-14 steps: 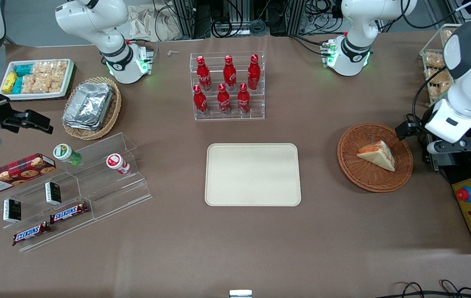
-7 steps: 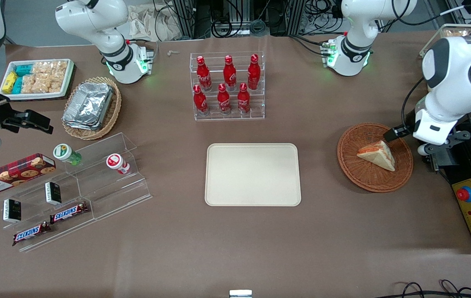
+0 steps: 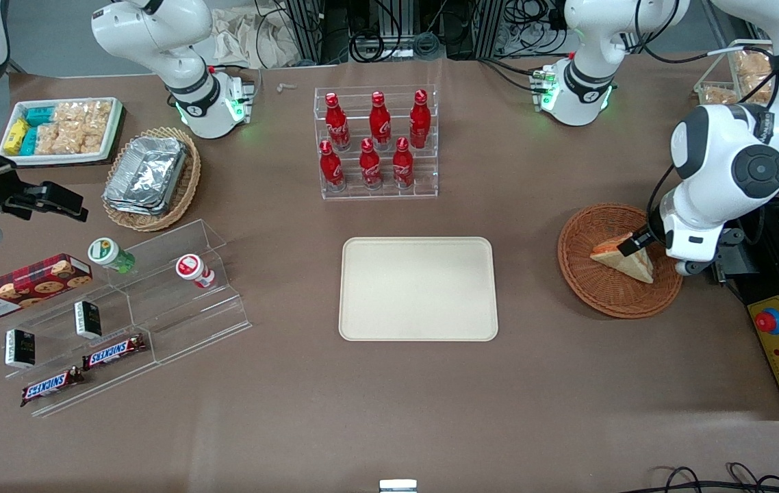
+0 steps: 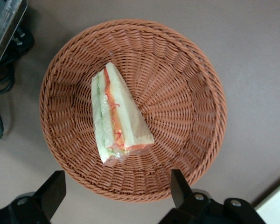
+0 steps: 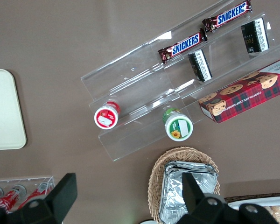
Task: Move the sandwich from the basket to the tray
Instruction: 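Lower the open left gripper over the wrapped sandwich in the basket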
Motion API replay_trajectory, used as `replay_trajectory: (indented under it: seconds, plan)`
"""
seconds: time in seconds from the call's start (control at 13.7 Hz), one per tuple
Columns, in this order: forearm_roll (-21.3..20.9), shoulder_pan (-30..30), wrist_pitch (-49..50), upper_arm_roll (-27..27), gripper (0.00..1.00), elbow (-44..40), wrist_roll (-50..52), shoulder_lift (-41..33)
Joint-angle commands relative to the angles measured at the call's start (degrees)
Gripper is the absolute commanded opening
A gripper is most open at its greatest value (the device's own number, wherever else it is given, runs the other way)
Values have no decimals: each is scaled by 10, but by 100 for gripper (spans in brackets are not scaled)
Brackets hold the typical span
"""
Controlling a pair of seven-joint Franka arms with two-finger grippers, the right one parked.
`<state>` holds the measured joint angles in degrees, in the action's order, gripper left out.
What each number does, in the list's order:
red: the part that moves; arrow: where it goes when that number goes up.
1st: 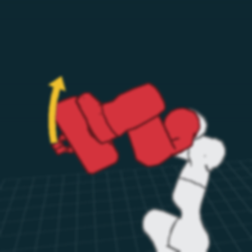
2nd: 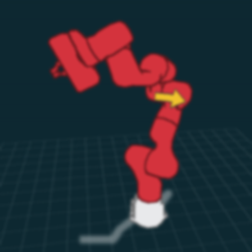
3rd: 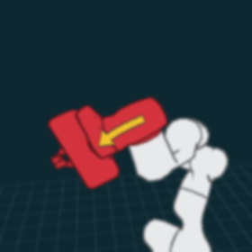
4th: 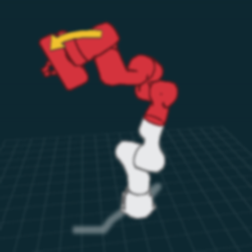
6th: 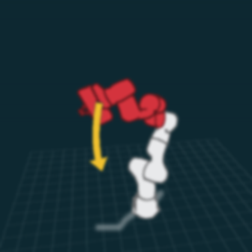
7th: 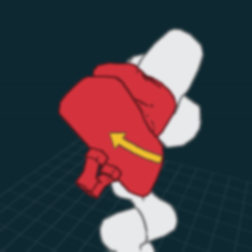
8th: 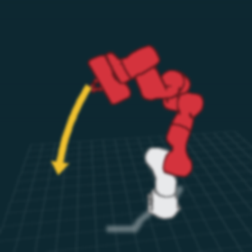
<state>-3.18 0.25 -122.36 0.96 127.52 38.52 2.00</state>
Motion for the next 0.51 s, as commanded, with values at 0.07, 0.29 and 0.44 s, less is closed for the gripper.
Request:
replay_trajectory:
  seconds: [0.07, 0.29, 0.44]
  plan:
    - [4, -24, -68, 0, 100, 61, 20, -9]
    - [4, -30, -122, 1, 100, 82, 87, 9]
    - [4, -28, -140, 2, 100, 83, 131, 17]
